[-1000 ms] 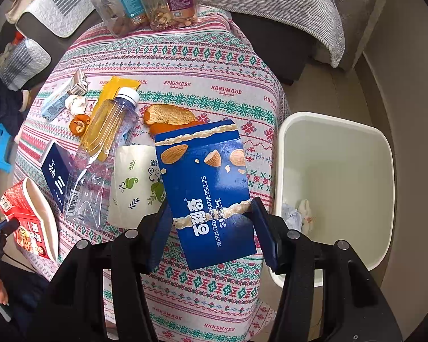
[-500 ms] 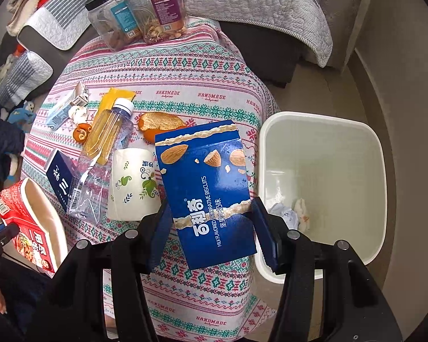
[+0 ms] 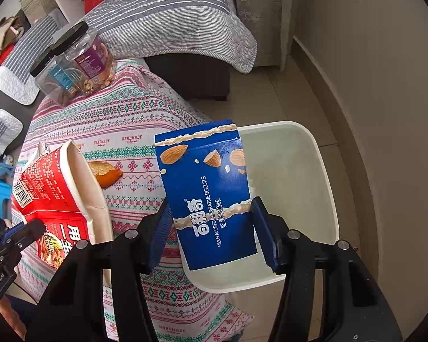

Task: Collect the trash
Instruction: 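Carry both boxes over the white bin and open both tools to drop them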

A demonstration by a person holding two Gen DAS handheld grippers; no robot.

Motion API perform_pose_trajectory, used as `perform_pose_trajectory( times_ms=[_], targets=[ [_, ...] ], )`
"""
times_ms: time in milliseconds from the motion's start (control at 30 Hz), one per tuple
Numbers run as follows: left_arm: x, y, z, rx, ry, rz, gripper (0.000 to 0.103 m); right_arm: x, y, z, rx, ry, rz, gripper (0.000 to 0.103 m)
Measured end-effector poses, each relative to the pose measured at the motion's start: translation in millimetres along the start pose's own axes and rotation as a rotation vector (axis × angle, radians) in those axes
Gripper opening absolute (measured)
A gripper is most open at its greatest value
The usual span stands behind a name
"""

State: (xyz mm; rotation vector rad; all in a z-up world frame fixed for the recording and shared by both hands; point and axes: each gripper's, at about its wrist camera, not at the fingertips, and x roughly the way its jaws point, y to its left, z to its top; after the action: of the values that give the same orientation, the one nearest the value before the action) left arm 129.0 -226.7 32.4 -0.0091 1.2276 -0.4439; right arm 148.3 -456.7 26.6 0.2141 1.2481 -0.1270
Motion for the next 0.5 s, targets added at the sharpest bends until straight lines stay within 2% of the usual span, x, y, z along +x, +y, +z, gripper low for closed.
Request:
perform_pose_trajectory(
  times_ms=[133,367,400,433,467,500],
  targets=[
    [30.5,-36.4,16.2,-0.007,0.015,-0.015,0.010,1.3,-30.2,5.5,0.062,-0.005,-0.022,0.052],
    [89.0,-78.4,39.9,-0.061,0.066,-0.059,0.010,20.1,-67.7,11.6,0.142,0.049,-0.058,0.055],
    [98.6,-81.6,41.3,-0.070,0.083,-0.089,0.014,21.5,-69.8,11.5,0.147,0.057,-0.060,0.055],
    [107.7,-84.6,41.4,-0.072,0.113,-0.117,0.025,22.9,-72.2,11.3,0.157,0.064,-0.056,0.063],
    [114.9,-85.2,40.2,-0.080,0.138,-0.100,0.045,23.0,-74.6,10.9,0.173,0.067,-0.066,0.064],
    [118.2,-82.8,38.5,-0.085,0.137,-0.074,0.058,22.7,-77.8,11.0,0.185,0.065,-0.086,0.065]
  ],
)
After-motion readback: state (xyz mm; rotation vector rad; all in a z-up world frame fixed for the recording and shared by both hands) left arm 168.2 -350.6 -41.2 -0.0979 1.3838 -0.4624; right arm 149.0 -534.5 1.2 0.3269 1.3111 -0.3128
